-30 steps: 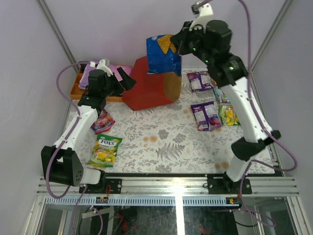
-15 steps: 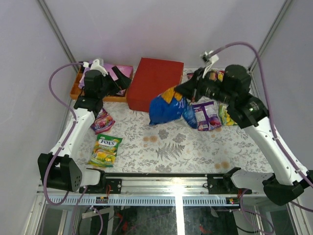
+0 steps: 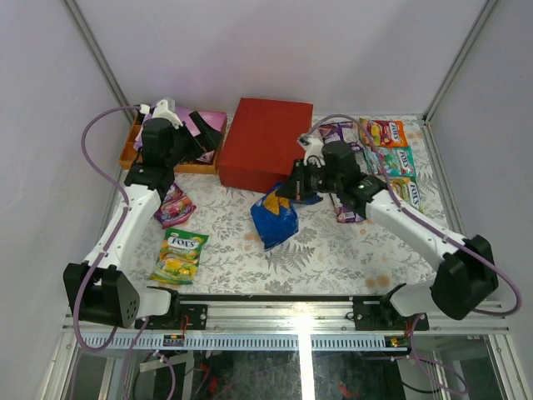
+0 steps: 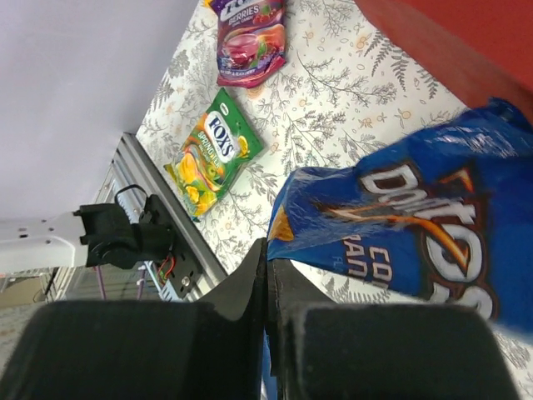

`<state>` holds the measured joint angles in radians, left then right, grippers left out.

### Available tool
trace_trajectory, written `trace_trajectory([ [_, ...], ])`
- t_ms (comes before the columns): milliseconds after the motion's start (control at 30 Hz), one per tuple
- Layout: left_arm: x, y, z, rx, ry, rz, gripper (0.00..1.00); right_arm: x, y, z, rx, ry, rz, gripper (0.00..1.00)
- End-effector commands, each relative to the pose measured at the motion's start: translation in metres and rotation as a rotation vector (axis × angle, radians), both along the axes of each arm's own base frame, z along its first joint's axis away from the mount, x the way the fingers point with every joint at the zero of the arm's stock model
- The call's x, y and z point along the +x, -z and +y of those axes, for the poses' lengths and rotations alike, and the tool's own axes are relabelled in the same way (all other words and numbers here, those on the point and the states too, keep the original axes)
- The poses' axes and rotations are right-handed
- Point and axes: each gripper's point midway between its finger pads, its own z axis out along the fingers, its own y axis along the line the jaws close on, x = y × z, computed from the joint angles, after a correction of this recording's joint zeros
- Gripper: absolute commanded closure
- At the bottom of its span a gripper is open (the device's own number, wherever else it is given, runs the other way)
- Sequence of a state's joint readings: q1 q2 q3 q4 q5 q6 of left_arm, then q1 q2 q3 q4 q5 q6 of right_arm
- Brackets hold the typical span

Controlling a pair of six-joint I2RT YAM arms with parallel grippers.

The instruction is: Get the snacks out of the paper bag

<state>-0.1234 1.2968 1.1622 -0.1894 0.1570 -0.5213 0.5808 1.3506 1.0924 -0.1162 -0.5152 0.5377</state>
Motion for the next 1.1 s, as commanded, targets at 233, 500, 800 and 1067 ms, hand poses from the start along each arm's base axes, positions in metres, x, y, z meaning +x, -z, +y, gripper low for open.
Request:
trace_trajectory([
  [233,0.007,0.0,0.0,0.016,0.014,0.003,0.0,-0.031,0.056,0.088,0.061,-0.069,0.017,0.99],
  [500,0.006,0.005,0.002,0.049,0.022,0.019,0.0,-0.056,0.091,0.11,0.015,-0.12,0.063,0.7],
  [800,0.006,0.008,0.004,0.076,0.029,0.035,0.0,-0.04,0.059,0.069,-0.184,-0.077,-0.174,0.01],
  [1067,0.007,0.009,0.001,0.071,0.046,0.037,0.0,-0.055,0.087,0.073,-0.266,-0.234,-0.157,0.01],
])
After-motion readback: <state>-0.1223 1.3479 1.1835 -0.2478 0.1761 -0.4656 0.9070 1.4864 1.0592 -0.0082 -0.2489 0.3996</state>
